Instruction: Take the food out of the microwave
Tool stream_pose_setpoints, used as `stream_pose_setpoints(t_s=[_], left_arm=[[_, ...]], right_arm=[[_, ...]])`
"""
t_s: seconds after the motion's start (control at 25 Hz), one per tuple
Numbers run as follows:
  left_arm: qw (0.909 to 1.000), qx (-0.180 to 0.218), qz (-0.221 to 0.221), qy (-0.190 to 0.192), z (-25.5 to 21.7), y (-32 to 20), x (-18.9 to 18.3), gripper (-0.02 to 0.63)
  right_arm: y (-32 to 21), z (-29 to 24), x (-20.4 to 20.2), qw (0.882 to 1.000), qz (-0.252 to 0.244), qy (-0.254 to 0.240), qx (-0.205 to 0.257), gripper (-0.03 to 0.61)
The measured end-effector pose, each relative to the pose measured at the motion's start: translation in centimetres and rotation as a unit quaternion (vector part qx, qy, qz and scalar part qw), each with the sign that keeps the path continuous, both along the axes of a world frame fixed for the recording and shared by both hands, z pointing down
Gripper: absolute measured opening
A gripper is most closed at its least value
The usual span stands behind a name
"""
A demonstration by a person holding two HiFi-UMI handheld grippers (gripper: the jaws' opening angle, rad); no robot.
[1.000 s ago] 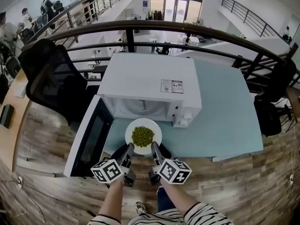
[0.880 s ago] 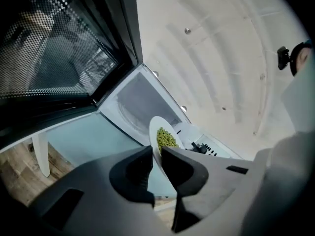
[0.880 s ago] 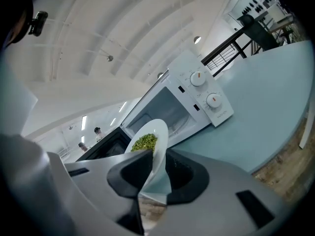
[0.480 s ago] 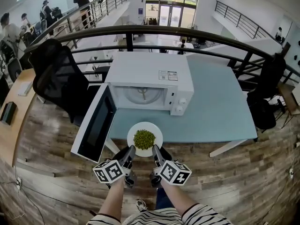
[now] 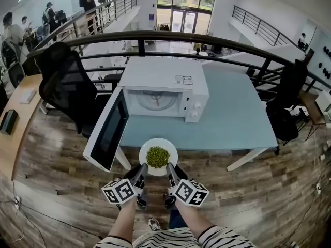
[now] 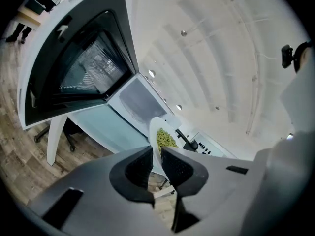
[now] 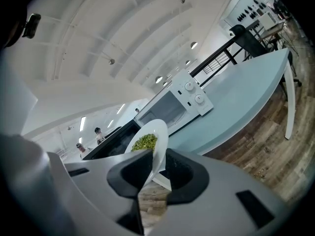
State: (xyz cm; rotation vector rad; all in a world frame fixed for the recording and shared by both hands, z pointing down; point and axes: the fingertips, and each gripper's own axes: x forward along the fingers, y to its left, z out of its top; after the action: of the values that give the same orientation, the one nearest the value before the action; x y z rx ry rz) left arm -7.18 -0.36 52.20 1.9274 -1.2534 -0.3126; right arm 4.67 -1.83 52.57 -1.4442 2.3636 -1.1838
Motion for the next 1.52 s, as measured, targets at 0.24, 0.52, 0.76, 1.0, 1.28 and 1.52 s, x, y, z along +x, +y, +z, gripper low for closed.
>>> stream_pose_setpoints(t_s=[0.24, 0.52, 0.76, 1.0, 1.28, 1.52], left_arm=[[1.0000, -0.002, 0.002, 0.003, 0.1, 2.2, -0.1, 0.069], [1.0000, -0.007, 0.002, 0.005, 0.4, 4.4, -0.2, 0.069], [0.9999, -0.008, 0.011, -0.001, 0.5, 5.8, 0.3, 0.069], [0.9997, -0.009, 0.018, -0.009, 0.7, 7.4, 0.8, 0.069], [0.9997, -0.016, 0.016, -0.006, 1.4, 9.2, 0.6, 0.069], [0.9996, -0.023, 0.013, -0.003, 2.0, 10.3, 0.2, 0.069]], right_arm=[[2.1, 0.1, -0.1, 1.000, -0.001, 0.004, -0.001, 0.095], [4.3, 0.4, -0.1, 1.000, -0.007, 0.010, -0.003, 0.095], [5.8, 0.8, 0.2, 1.000, -0.005, 0.008, -0.009, 0.095], [7.5, 1.2, 0.8, 1.000, 0.002, -0.001, -0.017, 0.095], [9.2, 1.9, 0.6, 1.000, -0.004, 0.002, -0.029, 0.095], [10.1, 2.6, 0.2, 0.999, -0.005, 0.001, -0.039, 0.095]])
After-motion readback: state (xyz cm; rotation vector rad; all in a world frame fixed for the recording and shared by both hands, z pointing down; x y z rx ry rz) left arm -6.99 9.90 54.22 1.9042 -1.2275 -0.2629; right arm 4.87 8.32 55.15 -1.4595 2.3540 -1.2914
